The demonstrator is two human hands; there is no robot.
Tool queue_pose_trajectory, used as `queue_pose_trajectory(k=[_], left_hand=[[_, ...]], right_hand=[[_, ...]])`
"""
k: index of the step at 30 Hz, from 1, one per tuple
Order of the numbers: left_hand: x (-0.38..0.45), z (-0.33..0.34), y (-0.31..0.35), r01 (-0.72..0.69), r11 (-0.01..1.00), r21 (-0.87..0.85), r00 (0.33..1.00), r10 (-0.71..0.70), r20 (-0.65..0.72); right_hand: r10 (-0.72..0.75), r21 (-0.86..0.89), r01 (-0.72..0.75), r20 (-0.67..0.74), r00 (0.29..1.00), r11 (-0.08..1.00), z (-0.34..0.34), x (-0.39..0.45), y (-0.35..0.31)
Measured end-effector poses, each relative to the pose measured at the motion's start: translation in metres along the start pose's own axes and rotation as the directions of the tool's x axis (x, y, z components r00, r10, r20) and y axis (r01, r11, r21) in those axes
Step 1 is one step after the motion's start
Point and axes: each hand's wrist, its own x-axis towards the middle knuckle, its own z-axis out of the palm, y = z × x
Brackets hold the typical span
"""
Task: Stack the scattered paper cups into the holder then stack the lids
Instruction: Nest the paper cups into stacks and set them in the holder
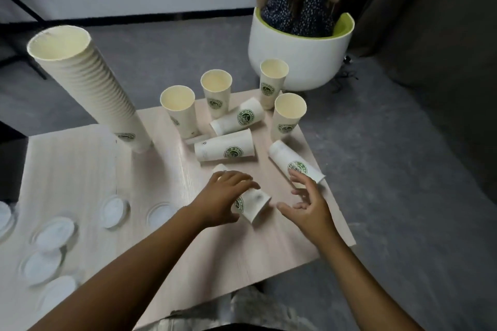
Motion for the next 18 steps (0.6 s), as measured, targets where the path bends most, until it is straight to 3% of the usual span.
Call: queue_pose_trajectory(k=[7, 12, 15, 18], left_hand=[[0.038, 0.021, 0.013, -0.059, 0.986, 0.155, 0.993, 0.042, 0.111], [0.044, 0.028, 0.016, -0.047, 0.985, 0.168, 0.999, 0.045, 0.013], [0.048, 0.021, 0.023, -0.004, 0.997, 0.083, 0.998, 0.01, -0.069], [0.053, 0.01, 0.032, 0.06, 0.993, -0.102, 0.985, -0.076, -0.156]], right_hand=[[-0.044, 0.005, 0.044, -0.053, 0.998, 0.999, -0.025, 0.01, 0.013], [-0.041, -0.003, 0.041, -0.261, 0.965, 0.999, -0.045, 0.018, 0.03], [-0.011, -0.026, 0.002, -0.335, 0.942, 1.0, -0.051, 0.023, 0.043], [0.052, 0.001, -0.054, -0.296, 0.954, 0.999, -0.048, 0.03, 0.059]])
